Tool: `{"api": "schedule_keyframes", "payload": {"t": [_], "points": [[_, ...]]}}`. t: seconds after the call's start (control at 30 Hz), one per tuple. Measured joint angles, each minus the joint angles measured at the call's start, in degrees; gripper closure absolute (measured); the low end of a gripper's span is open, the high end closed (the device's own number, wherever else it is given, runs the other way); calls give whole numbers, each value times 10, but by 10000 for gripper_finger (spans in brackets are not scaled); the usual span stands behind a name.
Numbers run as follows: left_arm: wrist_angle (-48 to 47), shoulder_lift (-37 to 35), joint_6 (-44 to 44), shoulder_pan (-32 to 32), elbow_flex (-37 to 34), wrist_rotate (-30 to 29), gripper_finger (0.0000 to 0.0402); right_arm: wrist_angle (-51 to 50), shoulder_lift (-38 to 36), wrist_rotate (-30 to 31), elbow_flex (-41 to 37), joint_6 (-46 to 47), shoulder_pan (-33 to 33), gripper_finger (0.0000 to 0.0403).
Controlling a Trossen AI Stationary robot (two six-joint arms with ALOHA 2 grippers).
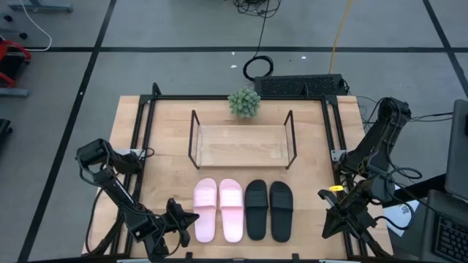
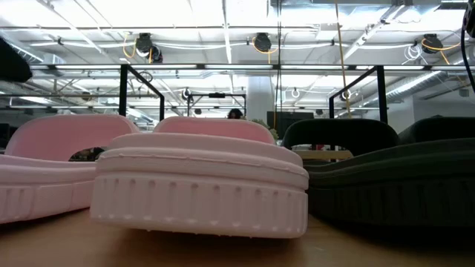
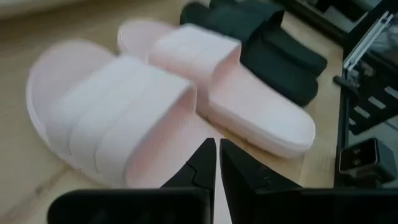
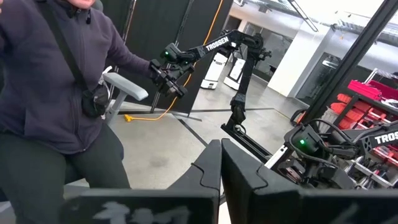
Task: Pick and place slides into the shelf
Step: Put the pink slide on the shelf
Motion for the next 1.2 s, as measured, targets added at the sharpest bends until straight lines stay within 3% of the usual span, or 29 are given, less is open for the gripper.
{"api": "schedule_keyframes", "payload": {"t": [0.13,0.63,0.83,1.0,1.2], "points": [[2,0,5,1,0,-25,380,-1,0,0,0,0,0,403],[41,0,38,1,0,-33,377,-2,0,0,0,0,0,403],[43,0,49,1,0,-29,320,-1,0,0,0,0,0,403],[43,0,90,1,0,34,268,0,0,0,0,0,0,403],[42,0,94,-1,0,74,270,0,0,0,0,0,0,403]]}}
